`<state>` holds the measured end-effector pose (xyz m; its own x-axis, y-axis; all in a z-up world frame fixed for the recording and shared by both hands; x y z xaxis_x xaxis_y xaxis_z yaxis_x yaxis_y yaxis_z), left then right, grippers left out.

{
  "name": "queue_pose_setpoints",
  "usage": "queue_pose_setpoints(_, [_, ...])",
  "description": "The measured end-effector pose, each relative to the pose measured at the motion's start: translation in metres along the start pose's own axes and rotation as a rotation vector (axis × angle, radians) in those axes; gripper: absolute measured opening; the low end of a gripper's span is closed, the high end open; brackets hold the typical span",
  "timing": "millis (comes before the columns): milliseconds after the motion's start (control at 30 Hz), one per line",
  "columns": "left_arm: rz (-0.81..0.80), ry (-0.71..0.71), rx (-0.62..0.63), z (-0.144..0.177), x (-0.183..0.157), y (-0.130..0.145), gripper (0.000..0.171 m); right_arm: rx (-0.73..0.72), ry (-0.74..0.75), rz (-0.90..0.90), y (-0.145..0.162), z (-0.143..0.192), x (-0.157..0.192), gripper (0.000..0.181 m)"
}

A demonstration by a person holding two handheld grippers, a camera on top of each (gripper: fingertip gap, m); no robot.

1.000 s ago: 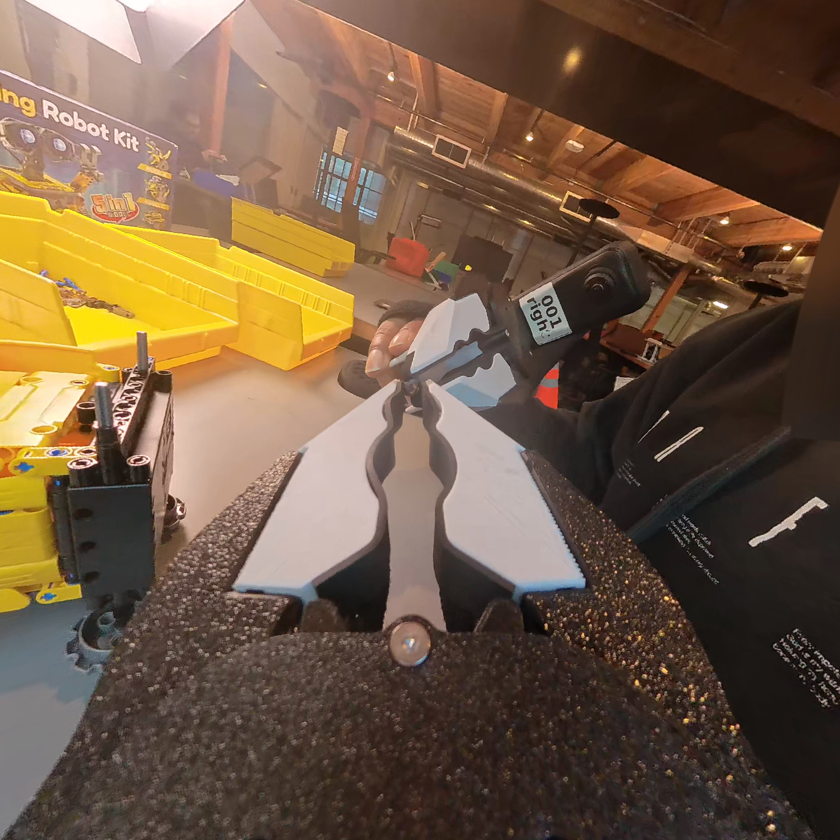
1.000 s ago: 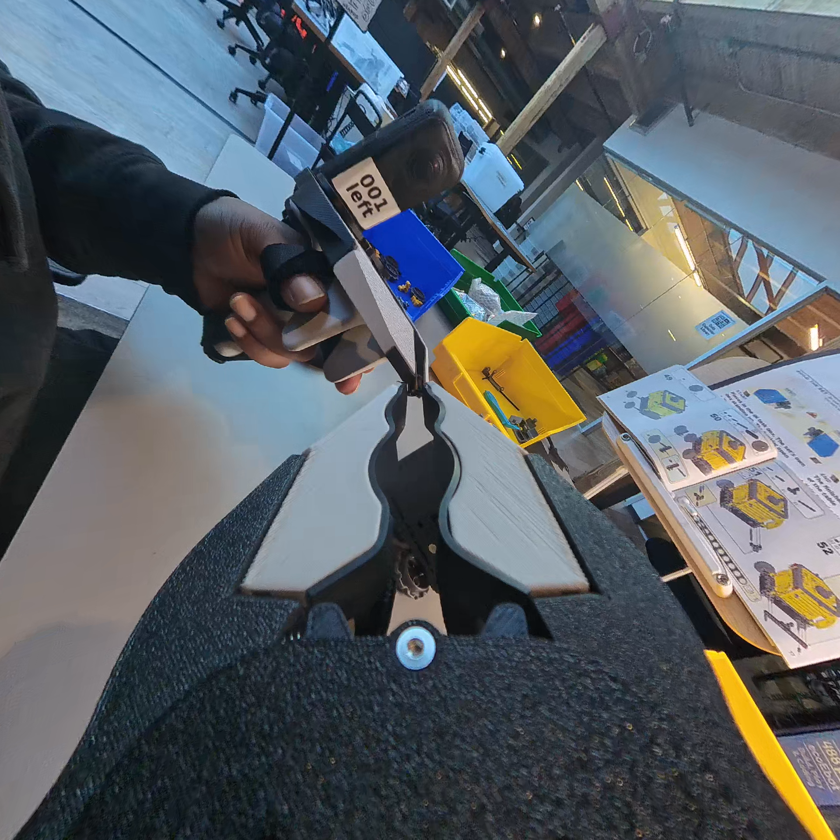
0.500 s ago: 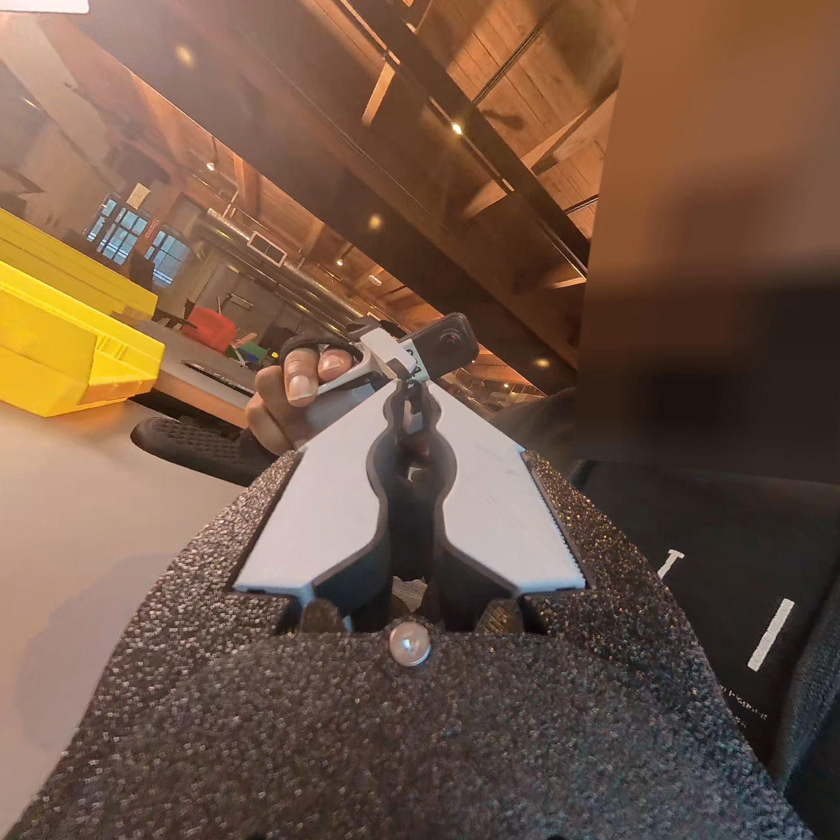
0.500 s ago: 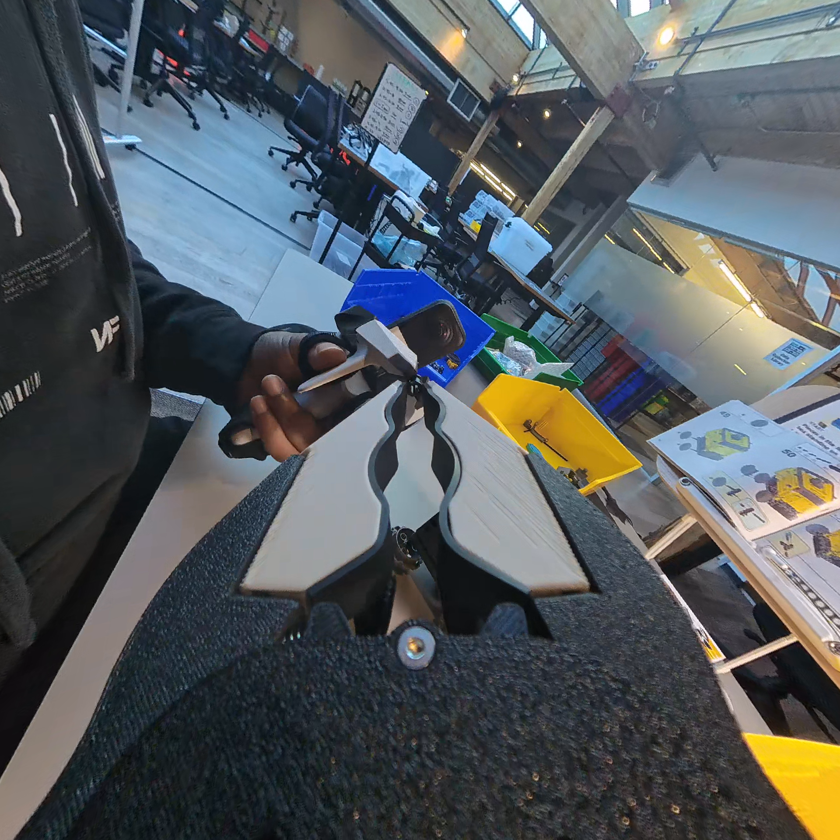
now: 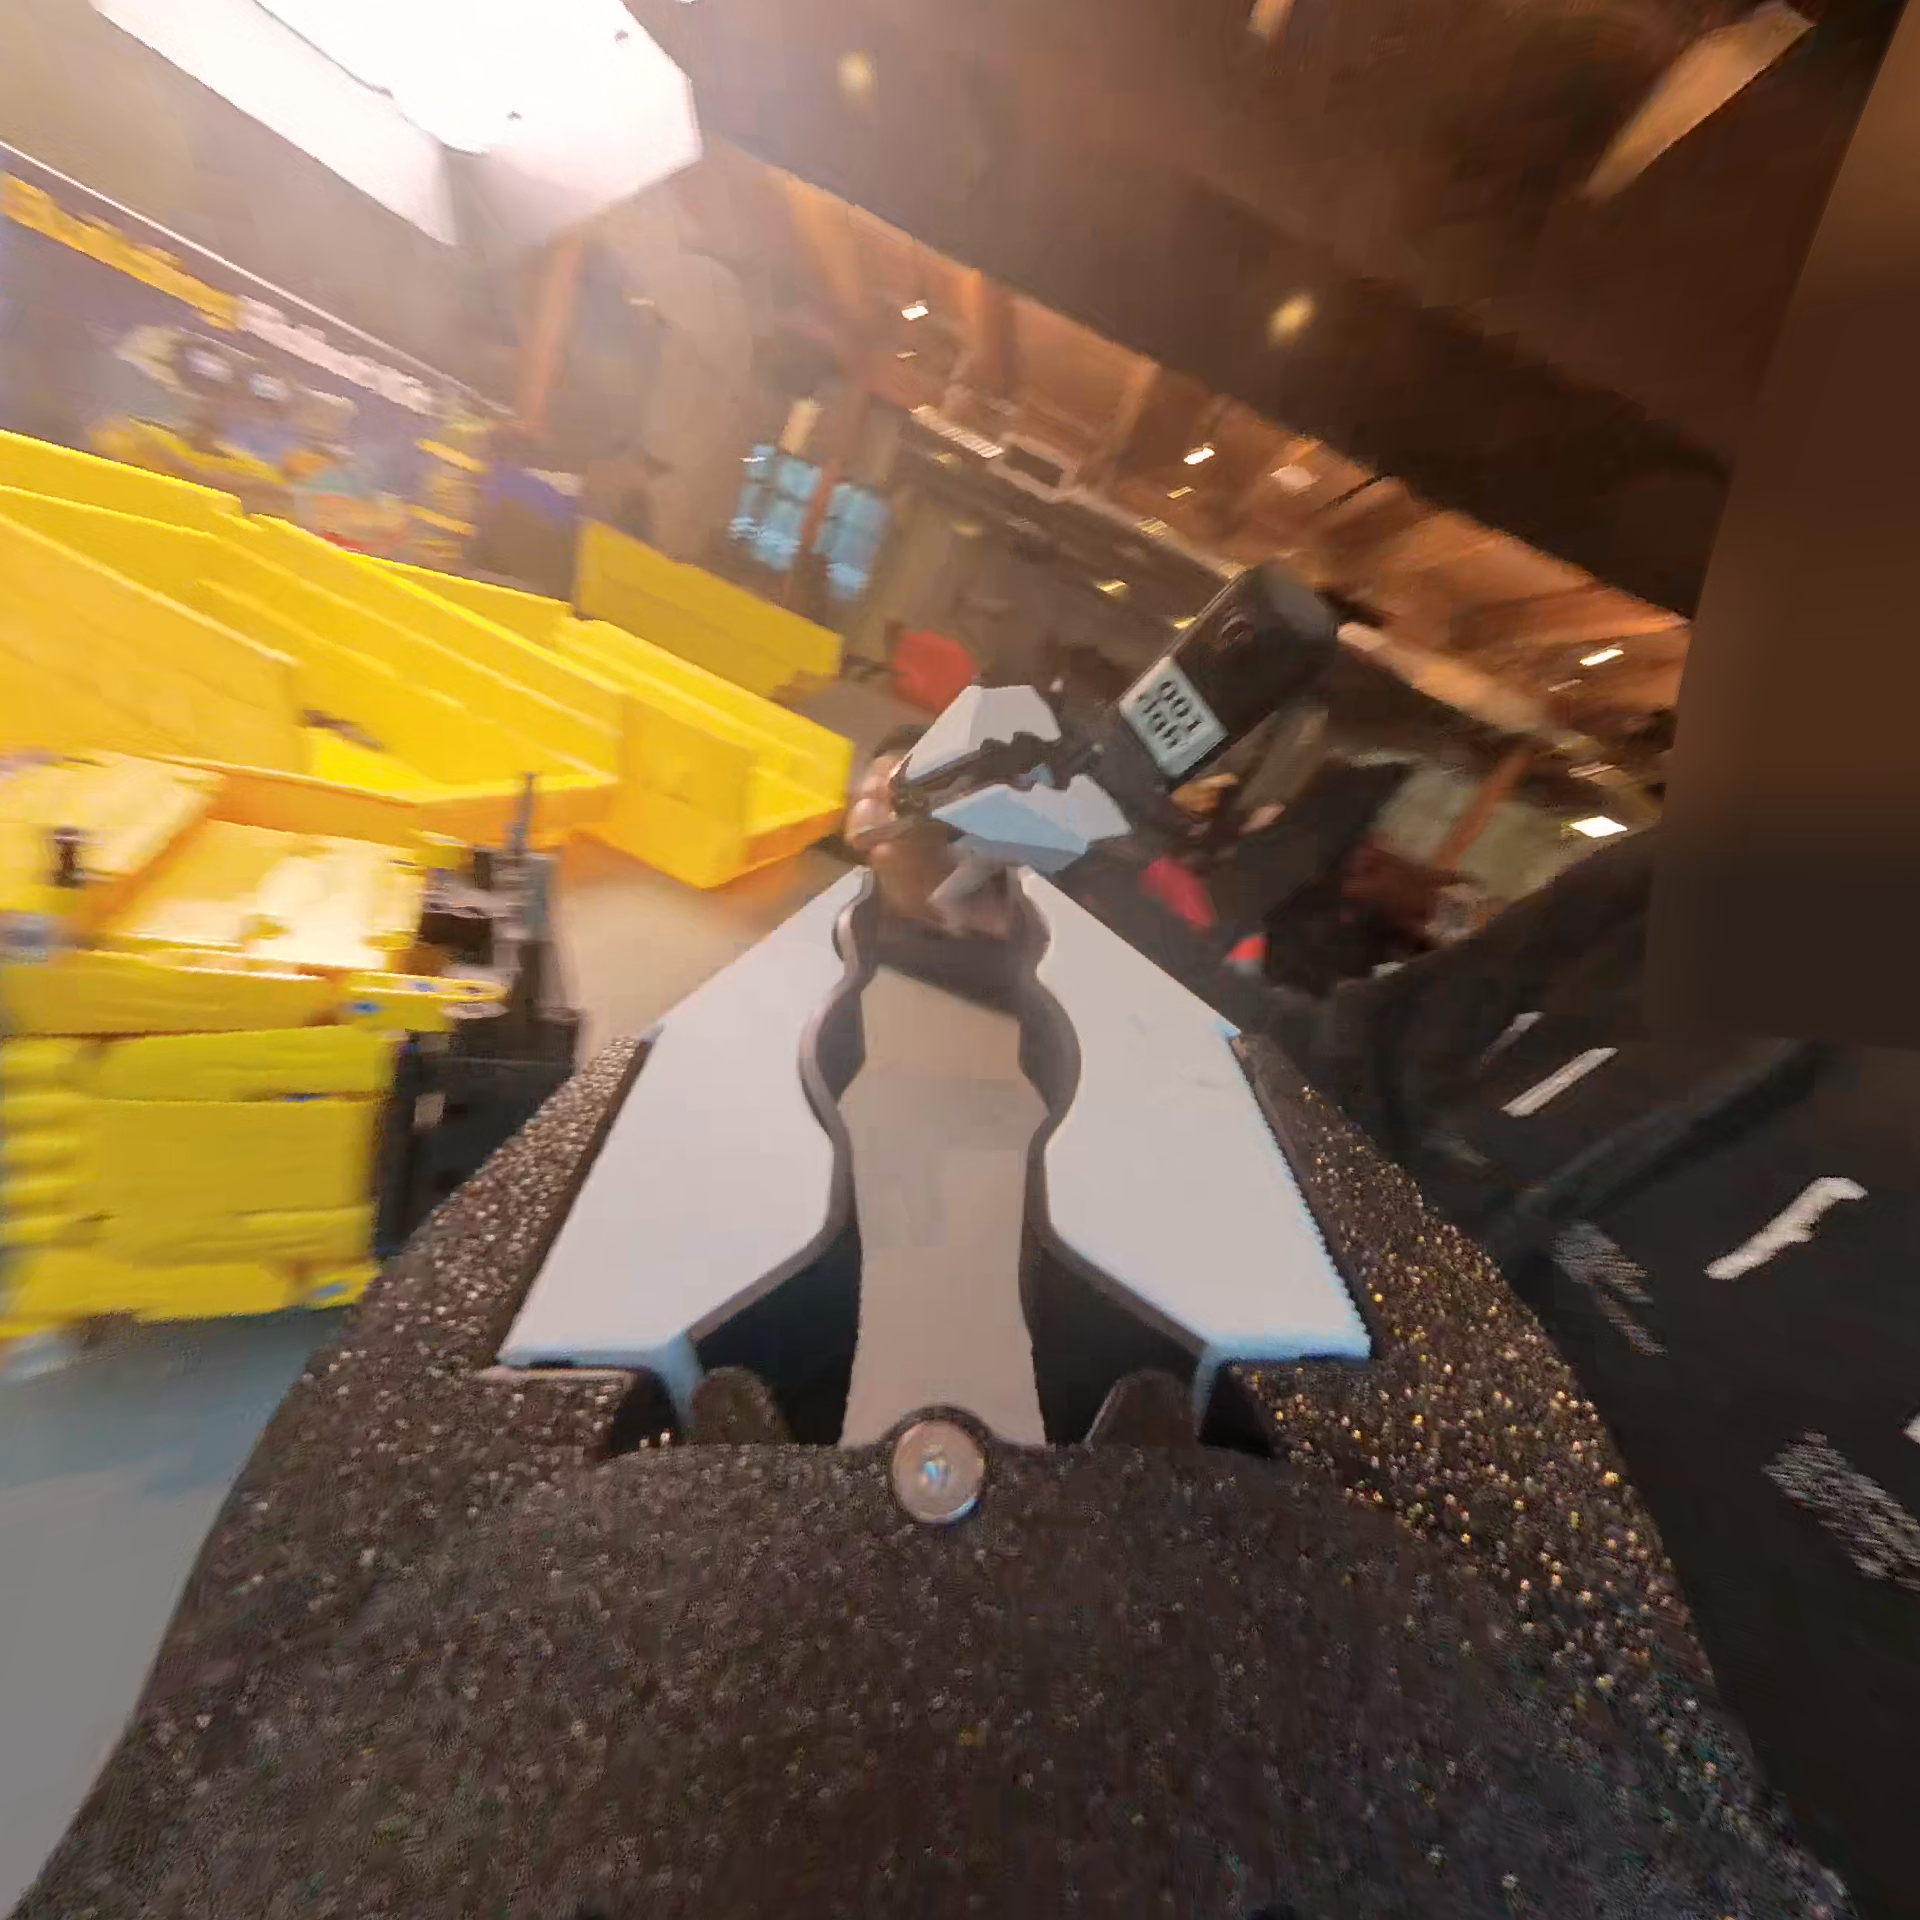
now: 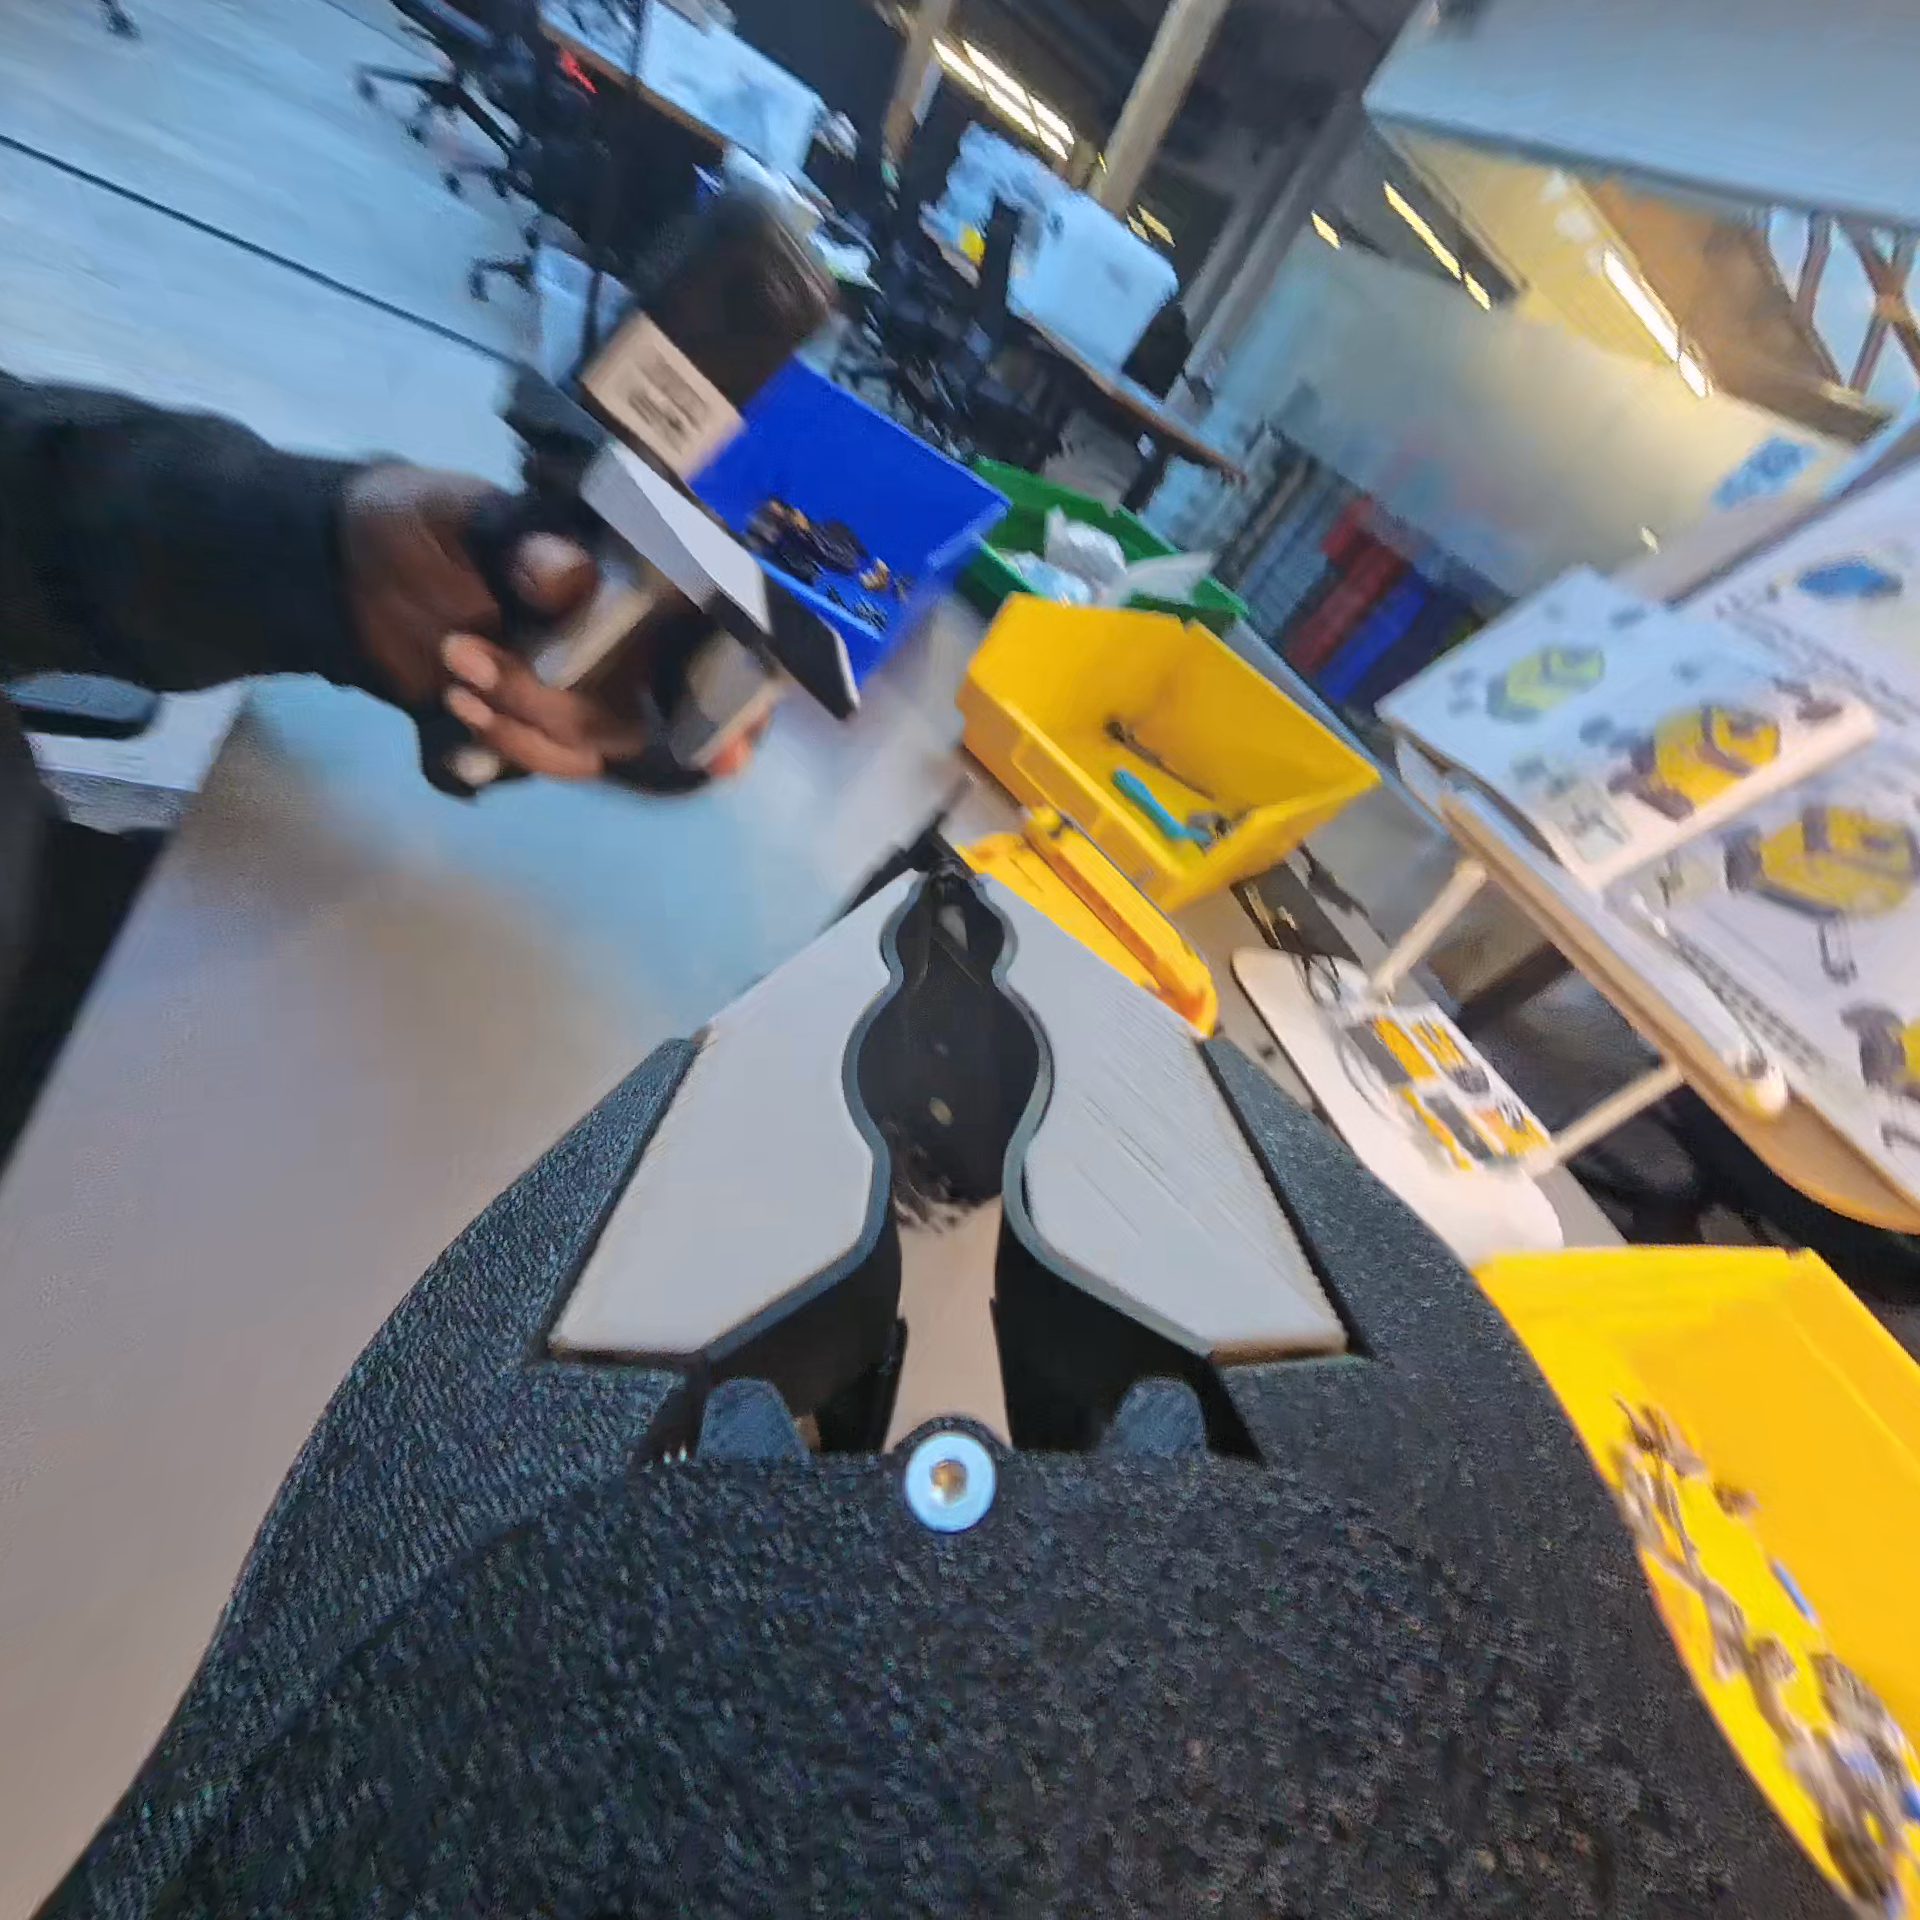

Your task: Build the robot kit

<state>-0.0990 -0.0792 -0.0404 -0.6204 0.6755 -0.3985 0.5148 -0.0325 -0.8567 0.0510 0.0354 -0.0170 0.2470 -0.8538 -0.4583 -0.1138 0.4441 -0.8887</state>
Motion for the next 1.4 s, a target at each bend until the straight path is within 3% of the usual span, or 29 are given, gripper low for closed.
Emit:
queue_pose_setpoints(100, [-0.264,-0.24,0.115,0.013,0.02,-0.013,0.03,0.069,0.028,-0.13,0.031,0.004,-0.031,0.007])
queue_pose_setpoints(167, [-0.372,-0.296,0.196,0.012,0.026,-0.012,0.03,0.031,-0.003,-0.221,0.038,0.001,-0.043,0.007])
queue_pose_setpoints(267, [-0.447,-0.312,0.294,0.001,0.035,-0.004,0.03,-0.024,-0.063,-0.258,0.037,-0.007,-0.057,0.006])
queue_pose_setpoints(433, [-0.513,-0.308,0.392,-0.017,0.051,0.005,0.029,0.009,-0.13,-0.185,0.034,-0.02,-0.073,0.006])
queue_pose_setpoints(567, [-0.626,-0.287,0.496,-0.02,0.054,0.009,0.007,0.049,-0.172,-0.14,0.034,-0.025,-0.077,0.006])
queue_pose_setpoints(767, [-0.544,-0.096,0.563,-0.005,0.046,0.008,0.005,0.073,-0.276,-0.112,0.026,-0.026,-0.065,0.007])
queue_pose_setpoints(867, [-0.466,-0.062,0.557,0.003,0.044,0.005,0.006,0.117,-0.399,-0.082,0.019,-0.027,-0.048,0.006])
queue_pose_setpoints(967, [-0.486,-0.013,0.576,0.01,0.04,0.005,0.005,0.165,-0.469,-0.027,0.012,-0.03,-0.038,0.006])
queue_pose_setpoints(1400, [-0.463,0.009,0.555,0.015,0.045,0.001,0.007,0.307,-0.6,0.068,0.009,-0.053,-0.033,0.006])
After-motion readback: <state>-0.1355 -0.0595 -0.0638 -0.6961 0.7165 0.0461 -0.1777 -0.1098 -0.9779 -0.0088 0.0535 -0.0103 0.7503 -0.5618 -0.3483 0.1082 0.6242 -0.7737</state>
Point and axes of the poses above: each gripper's, where its closed fingertips meet, z back along the fingers, y out of its underside, x = y × z across the jaws, the point moved 7 cm from there along z, back along the fingers, and after that the axes turned 9 degrees about -x, right-handed, at the moved point
